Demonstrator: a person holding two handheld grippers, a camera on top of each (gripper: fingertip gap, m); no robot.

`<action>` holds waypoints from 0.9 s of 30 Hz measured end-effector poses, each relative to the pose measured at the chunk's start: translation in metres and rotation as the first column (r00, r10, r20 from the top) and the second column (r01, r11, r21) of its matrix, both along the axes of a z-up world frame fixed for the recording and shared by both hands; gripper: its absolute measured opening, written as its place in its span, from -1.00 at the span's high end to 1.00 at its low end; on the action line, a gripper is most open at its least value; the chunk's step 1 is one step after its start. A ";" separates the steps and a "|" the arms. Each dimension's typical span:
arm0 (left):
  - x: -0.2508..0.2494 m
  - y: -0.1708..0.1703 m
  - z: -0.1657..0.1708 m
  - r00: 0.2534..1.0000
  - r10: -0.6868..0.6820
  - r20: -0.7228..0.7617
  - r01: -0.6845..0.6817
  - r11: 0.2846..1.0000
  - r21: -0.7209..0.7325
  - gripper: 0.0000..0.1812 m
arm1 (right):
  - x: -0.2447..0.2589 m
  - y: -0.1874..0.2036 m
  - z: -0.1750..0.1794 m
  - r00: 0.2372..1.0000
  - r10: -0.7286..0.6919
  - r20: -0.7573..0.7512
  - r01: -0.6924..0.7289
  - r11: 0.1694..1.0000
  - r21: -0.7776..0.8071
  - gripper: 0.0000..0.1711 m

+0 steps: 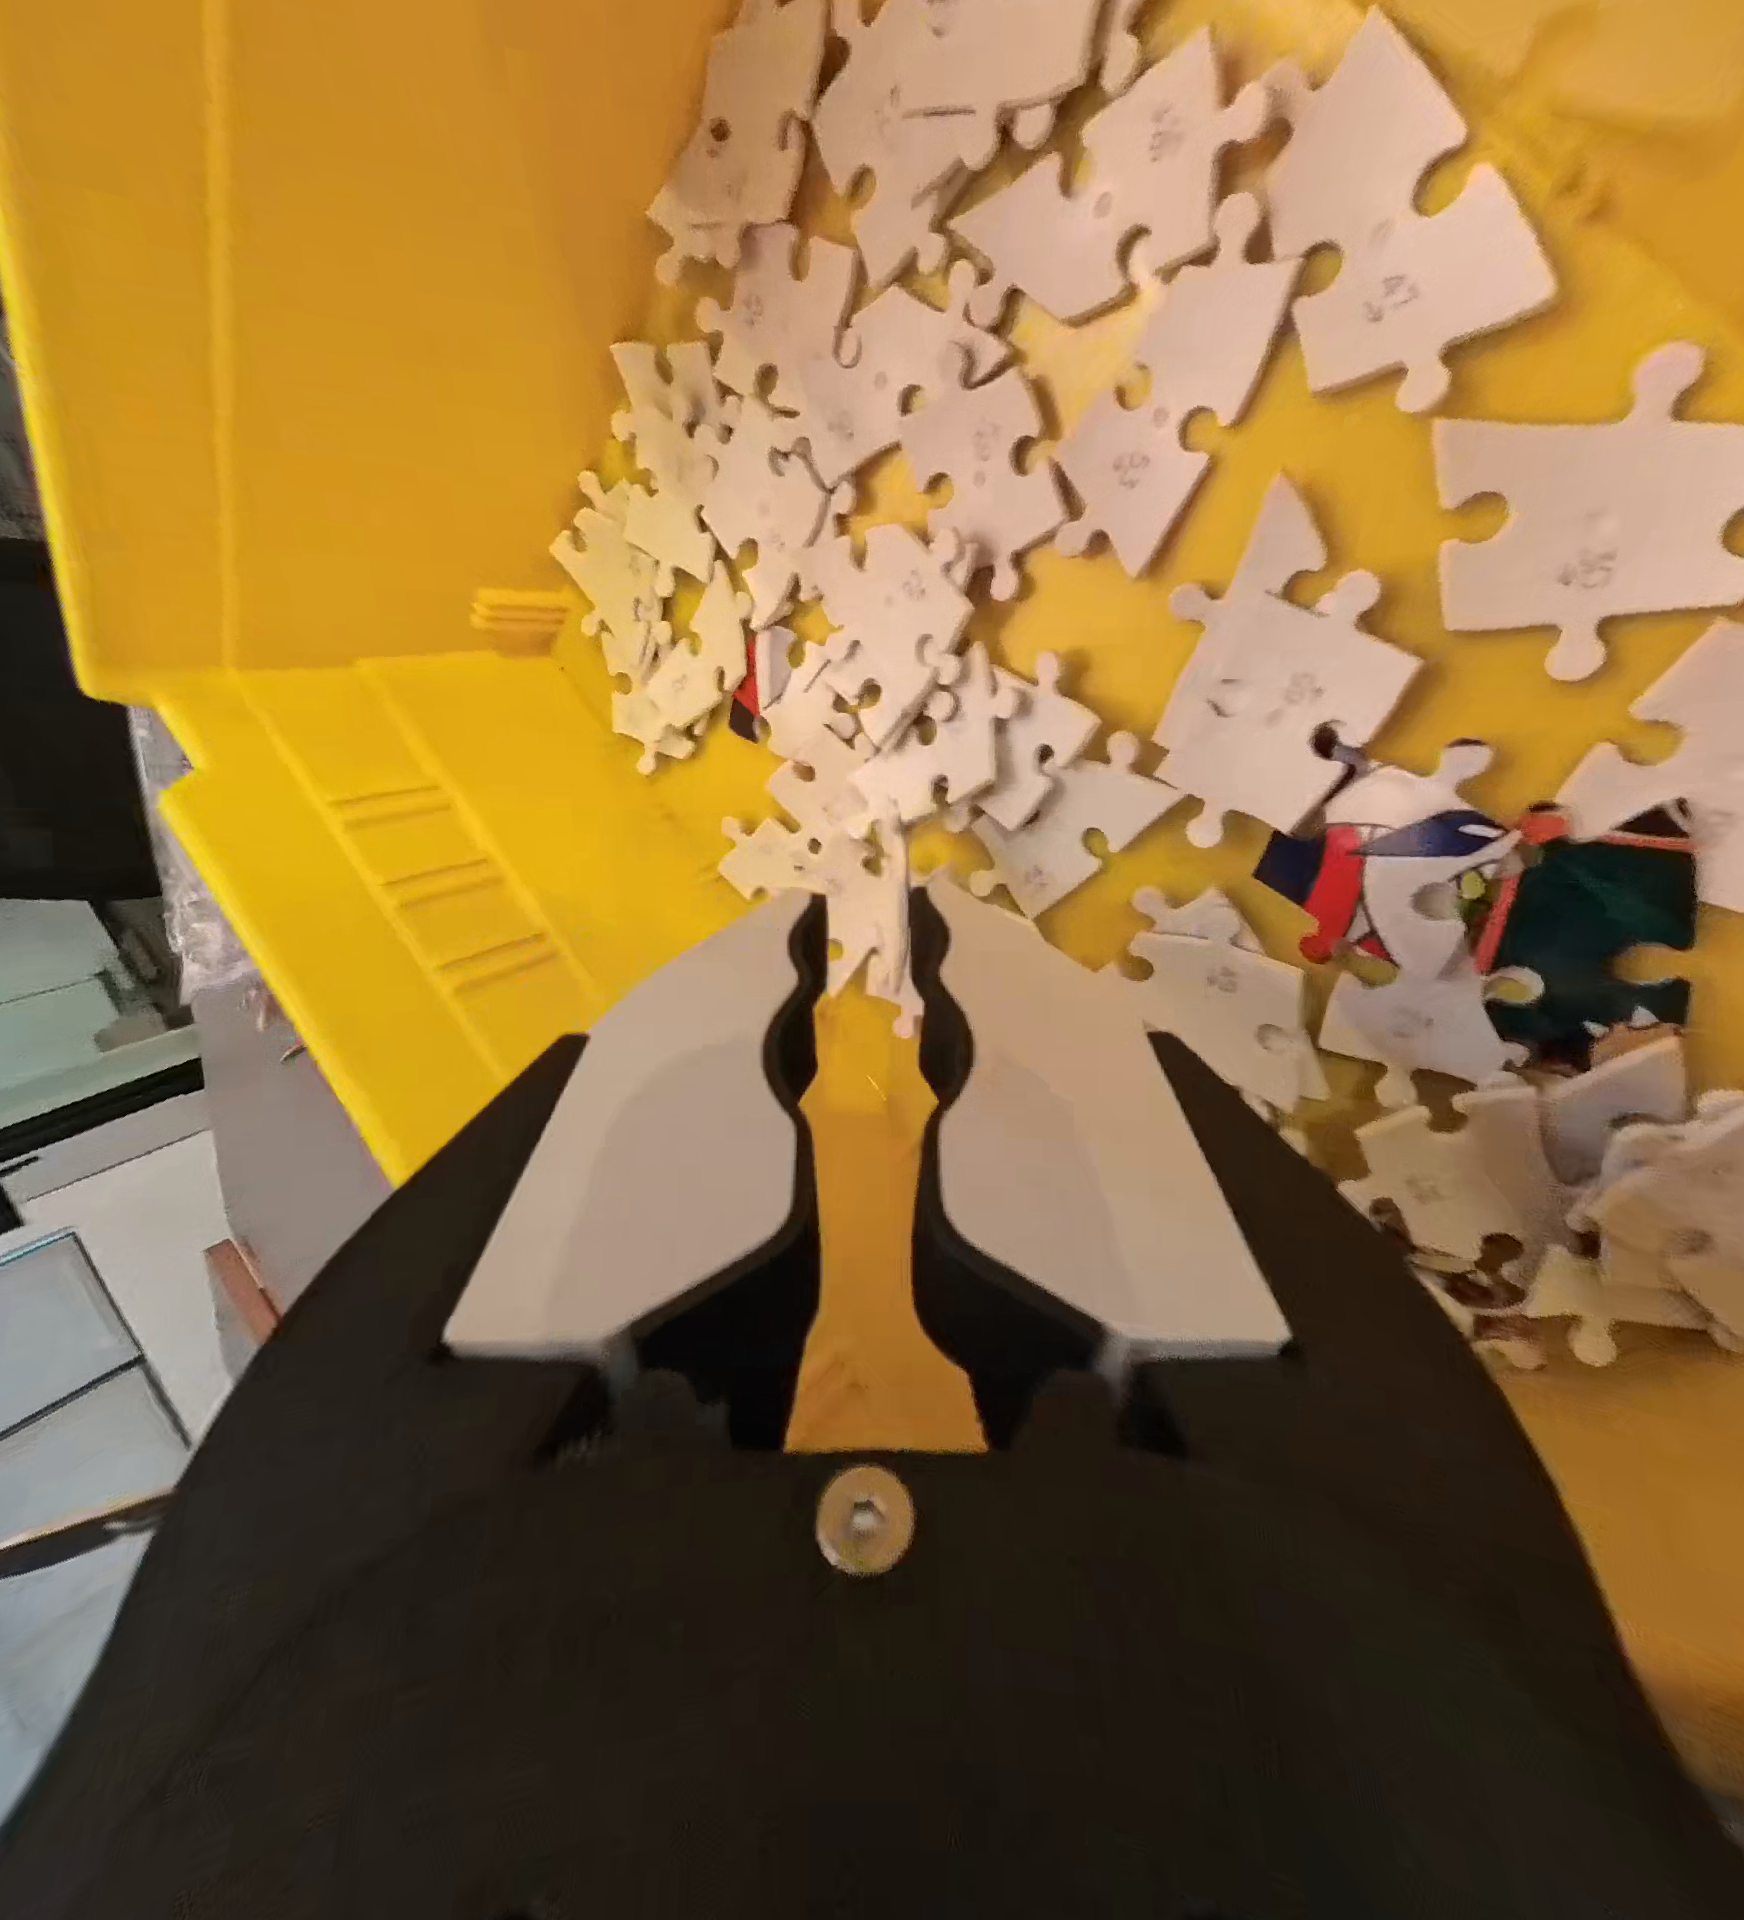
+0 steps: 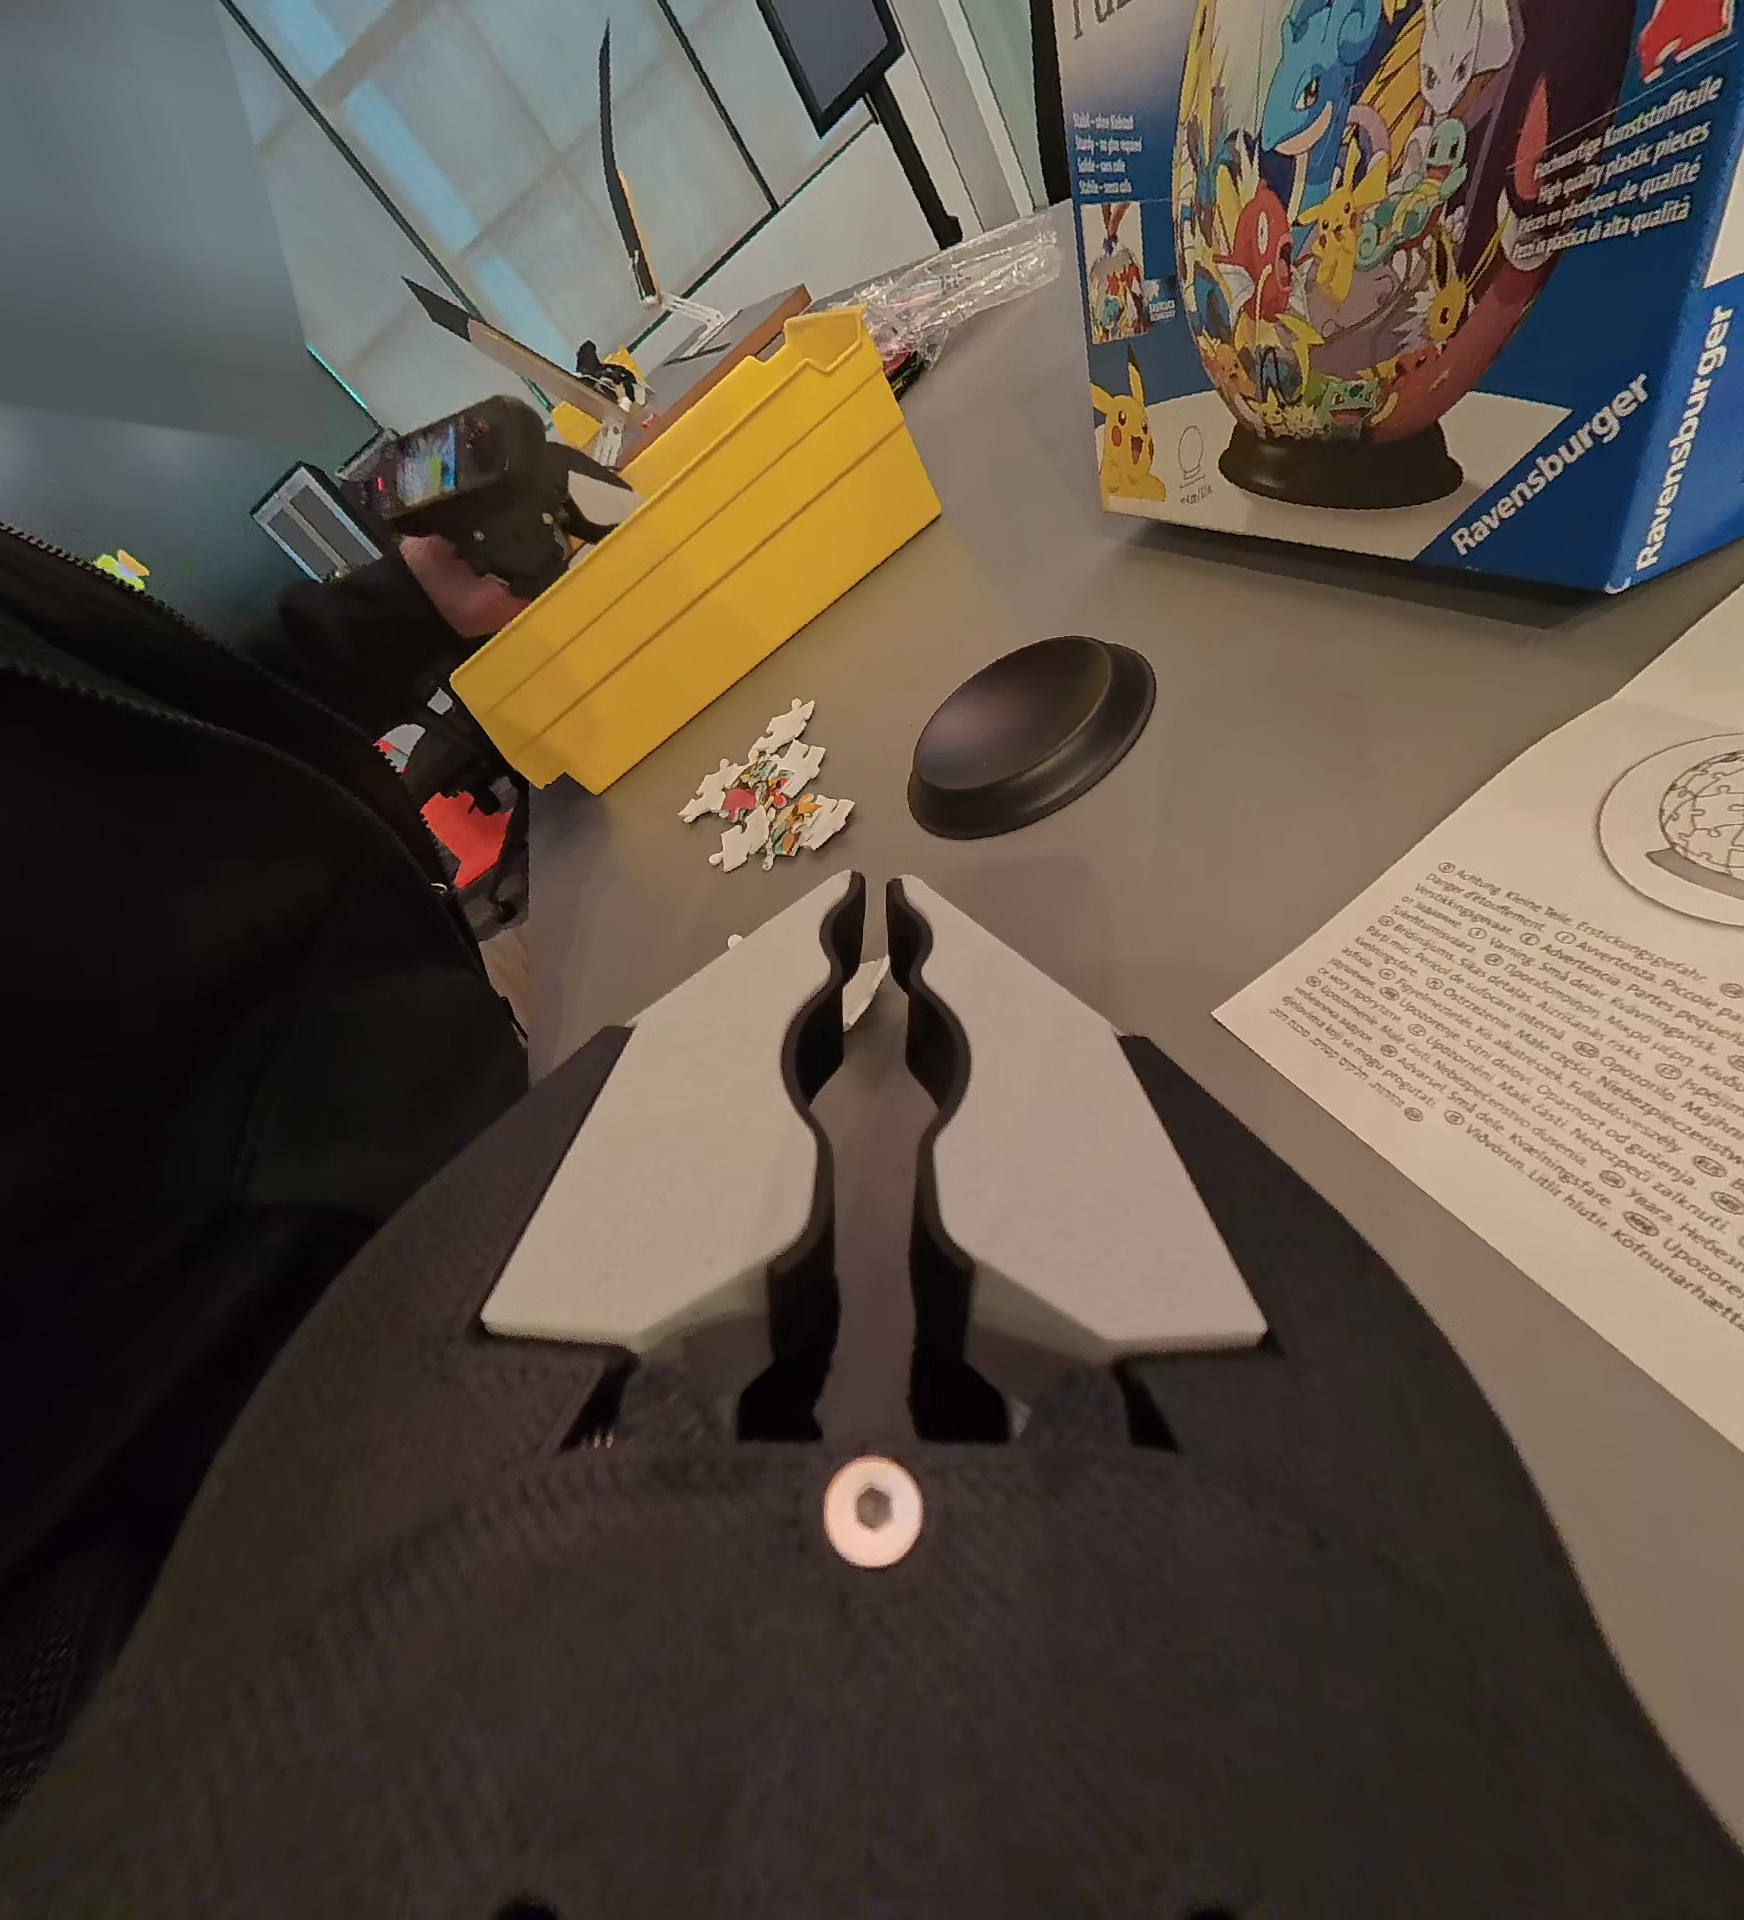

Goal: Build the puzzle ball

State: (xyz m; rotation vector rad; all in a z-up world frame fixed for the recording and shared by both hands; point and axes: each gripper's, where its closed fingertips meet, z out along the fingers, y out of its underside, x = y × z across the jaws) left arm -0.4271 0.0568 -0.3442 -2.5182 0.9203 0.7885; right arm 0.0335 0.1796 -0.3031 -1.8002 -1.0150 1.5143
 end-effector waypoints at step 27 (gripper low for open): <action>0.038 -0.029 0.022 0.850 0.059 0.524 -0.011 0.995 -0.095 0.61 | -0.003 0.001 -0.009 0.998 0.006 0.057 -0.005 1.000 -0.019 0.98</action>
